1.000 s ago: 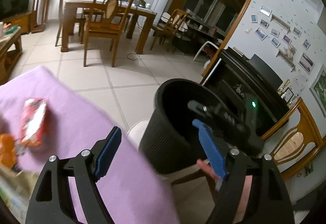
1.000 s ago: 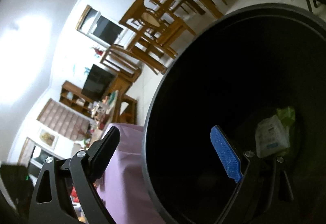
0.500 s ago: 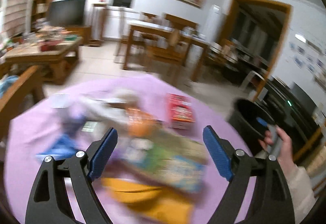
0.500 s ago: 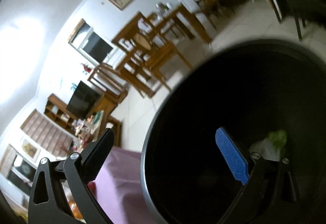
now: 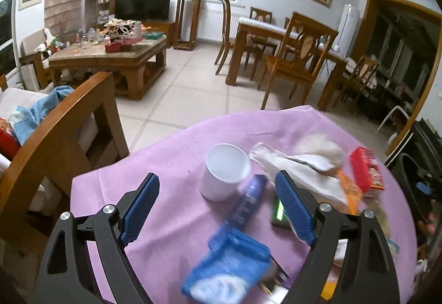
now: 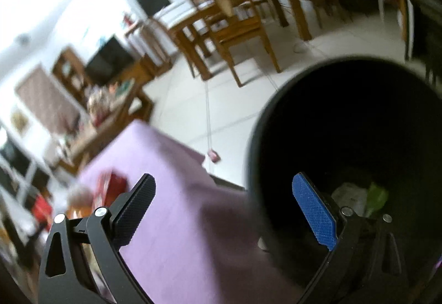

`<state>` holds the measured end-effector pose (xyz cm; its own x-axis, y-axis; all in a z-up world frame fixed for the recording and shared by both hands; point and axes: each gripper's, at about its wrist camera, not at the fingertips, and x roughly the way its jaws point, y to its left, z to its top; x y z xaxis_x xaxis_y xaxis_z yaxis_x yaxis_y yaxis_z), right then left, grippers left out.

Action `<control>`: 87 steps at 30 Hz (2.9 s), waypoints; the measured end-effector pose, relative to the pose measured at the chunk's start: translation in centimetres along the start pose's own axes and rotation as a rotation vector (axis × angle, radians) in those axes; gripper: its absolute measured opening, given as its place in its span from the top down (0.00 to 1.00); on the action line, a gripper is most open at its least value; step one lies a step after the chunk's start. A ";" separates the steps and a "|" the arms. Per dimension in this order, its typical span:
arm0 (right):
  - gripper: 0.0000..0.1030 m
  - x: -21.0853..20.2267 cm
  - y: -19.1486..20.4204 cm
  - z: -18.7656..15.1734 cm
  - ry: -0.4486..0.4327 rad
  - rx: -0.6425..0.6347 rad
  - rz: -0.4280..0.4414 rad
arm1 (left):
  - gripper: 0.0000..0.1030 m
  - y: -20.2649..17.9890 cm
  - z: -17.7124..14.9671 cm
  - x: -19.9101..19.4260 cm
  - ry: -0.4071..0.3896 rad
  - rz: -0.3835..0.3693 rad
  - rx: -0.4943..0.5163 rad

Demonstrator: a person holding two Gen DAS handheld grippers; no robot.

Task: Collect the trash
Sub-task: 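Move both open tools back over the table, then grasp the white paper cup with the left tool while the right tool grasps the red milk box, then carry the cup and milk box over the black bin and release both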

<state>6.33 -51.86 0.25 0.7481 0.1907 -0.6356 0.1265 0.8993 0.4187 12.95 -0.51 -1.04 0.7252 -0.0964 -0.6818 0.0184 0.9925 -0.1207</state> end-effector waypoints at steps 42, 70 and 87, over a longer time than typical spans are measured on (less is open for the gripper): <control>0.50 1.8 16.1 -2.3 0.049 -0.341 0.331 | 0.62 -6.5 1.6 -6.5 -0.117 -0.354 0.007; 0.49 -6.4 -17.2 0.2 -0.164 0.030 0.025 | 0.62 -41.7 -4.9 0.6 0.182 -0.769 0.402; 0.13 -5.7 -16.8 -0.2 -0.145 0.058 0.071 | 0.16 -43.7 -5.1 0.0 0.167 -0.683 0.418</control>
<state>-0.19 -68.03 -3.28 0.8420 0.1907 -0.5046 0.1039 0.8606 0.4986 8.61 -44.23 0.59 0.3498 -0.6670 -0.6579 0.6979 0.6540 -0.2919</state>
